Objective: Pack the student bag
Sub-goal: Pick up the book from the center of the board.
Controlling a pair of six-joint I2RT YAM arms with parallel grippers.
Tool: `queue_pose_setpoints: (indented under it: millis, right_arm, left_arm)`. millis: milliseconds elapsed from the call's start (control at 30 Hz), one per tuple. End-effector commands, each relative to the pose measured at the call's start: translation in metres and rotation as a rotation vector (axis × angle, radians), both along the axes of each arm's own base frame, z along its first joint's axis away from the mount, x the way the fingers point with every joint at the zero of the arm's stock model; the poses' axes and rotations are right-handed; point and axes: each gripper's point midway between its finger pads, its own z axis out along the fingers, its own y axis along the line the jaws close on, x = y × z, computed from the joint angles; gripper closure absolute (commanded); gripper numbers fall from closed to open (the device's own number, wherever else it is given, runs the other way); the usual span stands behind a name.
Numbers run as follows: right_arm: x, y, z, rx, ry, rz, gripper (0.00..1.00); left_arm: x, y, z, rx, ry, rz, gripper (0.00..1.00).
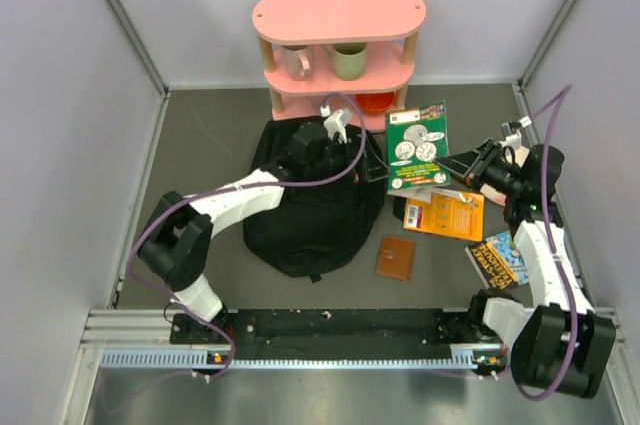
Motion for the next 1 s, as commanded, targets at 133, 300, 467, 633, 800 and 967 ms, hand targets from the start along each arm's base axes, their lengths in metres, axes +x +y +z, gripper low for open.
queue_pose_setpoints:
  millis: [133,300,467,633,800,967]
  right_arm:
    - [-0.048,0.025,0.034,0.047,-0.145,0.168,1.0]
    - [-0.063,0.035,0.035,0.072,-0.159,0.226,1.0]
    - [-0.071,0.042,0.038,0.111,-0.186,0.276,1.0]
    - [-0.08,0.048,0.036,0.181,-0.174,0.331,1.0]
    - [-0.09,0.051,0.037,0.193,-0.195,0.394,1.0]
    - [-0.09,0.056,0.02,0.167,-0.111,0.451,1.0]
  left_arm:
    - [-0.017,0.003,0.11,-0.33,-0.213,-0.048,0.01]
    - [-0.028,-0.003,0.124,-0.397,-0.227,-0.121,0.01]
    - [-0.033,-0.005,0.126,-0.412,-0.235,-0.155,0.01]
    - [-0.034,-0.003,0.125,-0.402,-0.251,-0.155,0.01]
    - [-0.034,-0.001,0.123,-0.379,-0.275,-0.156,0.06]
    - [-0.036,0.0,0.127,-0.372,-0.309,-0.169,0.21]
